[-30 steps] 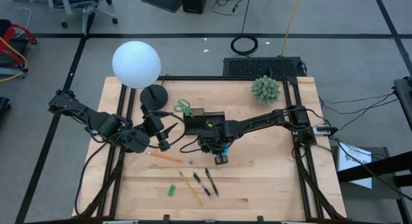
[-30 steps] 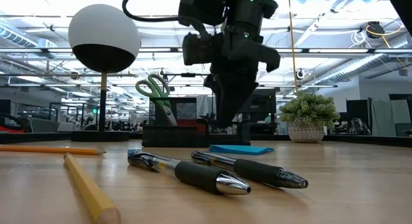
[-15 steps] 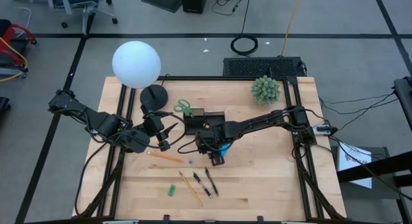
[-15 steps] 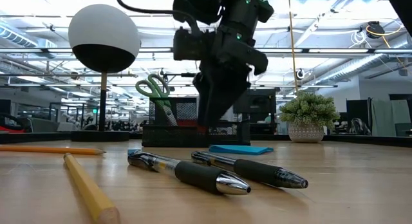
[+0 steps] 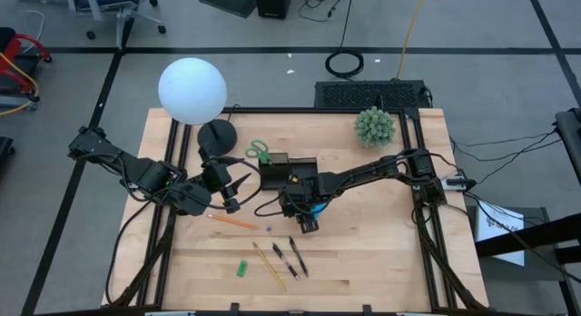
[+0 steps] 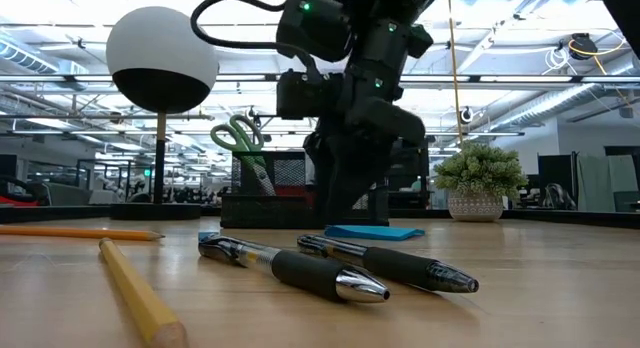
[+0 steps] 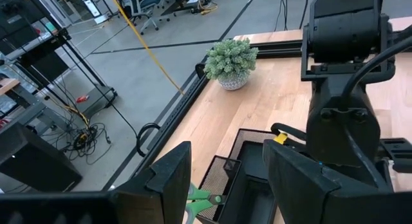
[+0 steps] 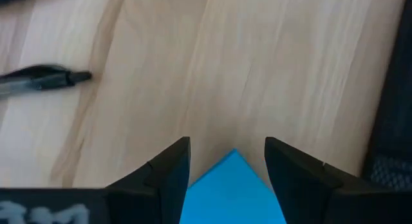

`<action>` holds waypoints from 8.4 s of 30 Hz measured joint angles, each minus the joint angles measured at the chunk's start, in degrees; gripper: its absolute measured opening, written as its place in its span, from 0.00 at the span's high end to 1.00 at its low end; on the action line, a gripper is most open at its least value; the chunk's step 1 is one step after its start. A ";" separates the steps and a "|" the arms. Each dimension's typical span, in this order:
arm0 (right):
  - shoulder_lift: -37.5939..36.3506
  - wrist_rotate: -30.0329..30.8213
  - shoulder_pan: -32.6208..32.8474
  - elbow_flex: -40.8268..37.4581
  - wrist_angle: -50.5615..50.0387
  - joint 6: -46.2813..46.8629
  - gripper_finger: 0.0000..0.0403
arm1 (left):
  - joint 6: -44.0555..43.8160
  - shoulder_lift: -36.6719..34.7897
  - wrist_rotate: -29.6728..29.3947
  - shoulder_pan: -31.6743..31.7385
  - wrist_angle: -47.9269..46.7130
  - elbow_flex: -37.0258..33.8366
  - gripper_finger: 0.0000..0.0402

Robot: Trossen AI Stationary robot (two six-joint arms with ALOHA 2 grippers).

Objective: Pick and place office supplies into organizer
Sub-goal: Put the blue sticky note into the black desk organizer, then put the blue sticky notes into the black desk organizer, then put the blue binder clip into the black desk organizer

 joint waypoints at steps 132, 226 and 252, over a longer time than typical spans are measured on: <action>-5.09 8.83 -1.01 -14.13 -7.12 34.42 0.30 | -0.53 0.00 0.20 -0.01 -0.35 0.00 0.51; -11.56 4.30 -15.76 -7.71 4.32 1.51 0.71 | -0.02 0.02 0.15 0.00 -0.49 0.00 0.51; -11.56 4.35 -14.85 -7.73 3.11 2.78 0.28 | 0.15 0.00 0.15 0.00 -0.51 0.01 0.51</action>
